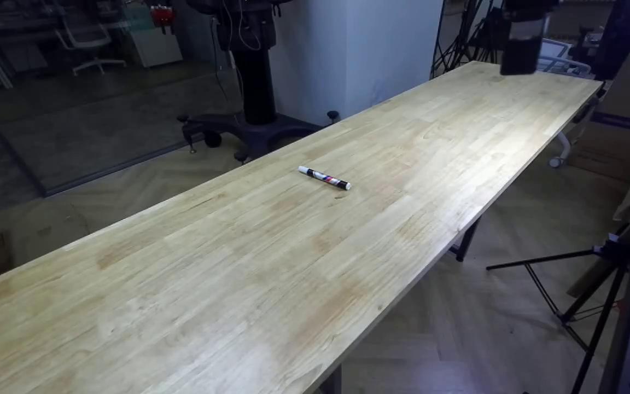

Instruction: Move the marker forwards

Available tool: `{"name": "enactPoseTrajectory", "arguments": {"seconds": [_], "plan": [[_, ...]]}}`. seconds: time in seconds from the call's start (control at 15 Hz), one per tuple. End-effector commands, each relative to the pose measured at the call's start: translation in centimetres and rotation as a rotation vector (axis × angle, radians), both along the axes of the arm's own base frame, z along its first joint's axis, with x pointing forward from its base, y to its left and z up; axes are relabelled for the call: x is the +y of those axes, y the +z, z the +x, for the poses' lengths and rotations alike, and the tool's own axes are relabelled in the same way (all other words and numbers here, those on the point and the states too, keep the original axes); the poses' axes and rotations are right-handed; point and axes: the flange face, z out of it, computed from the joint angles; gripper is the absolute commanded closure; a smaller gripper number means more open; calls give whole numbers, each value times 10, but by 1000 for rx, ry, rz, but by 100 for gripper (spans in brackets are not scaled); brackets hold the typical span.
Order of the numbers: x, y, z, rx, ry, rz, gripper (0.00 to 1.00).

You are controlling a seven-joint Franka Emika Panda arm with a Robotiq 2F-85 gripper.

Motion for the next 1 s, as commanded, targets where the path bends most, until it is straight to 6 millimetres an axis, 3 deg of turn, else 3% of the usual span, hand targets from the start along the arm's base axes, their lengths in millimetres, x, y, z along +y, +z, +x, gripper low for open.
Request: {"name": "enactPoseTrajectory", "arguments": {"seconds": [0.0, 0.6, 0.73, 0.93], "plan": [[-25, -7, 28, -115, 1, -44, 0], [-114, -57, 126, -79, 67, 106, 0], [-121, -69, 147, -50, 70, 95, 0], [-115, -86, 181, -65, 10, 50, 0]]}}
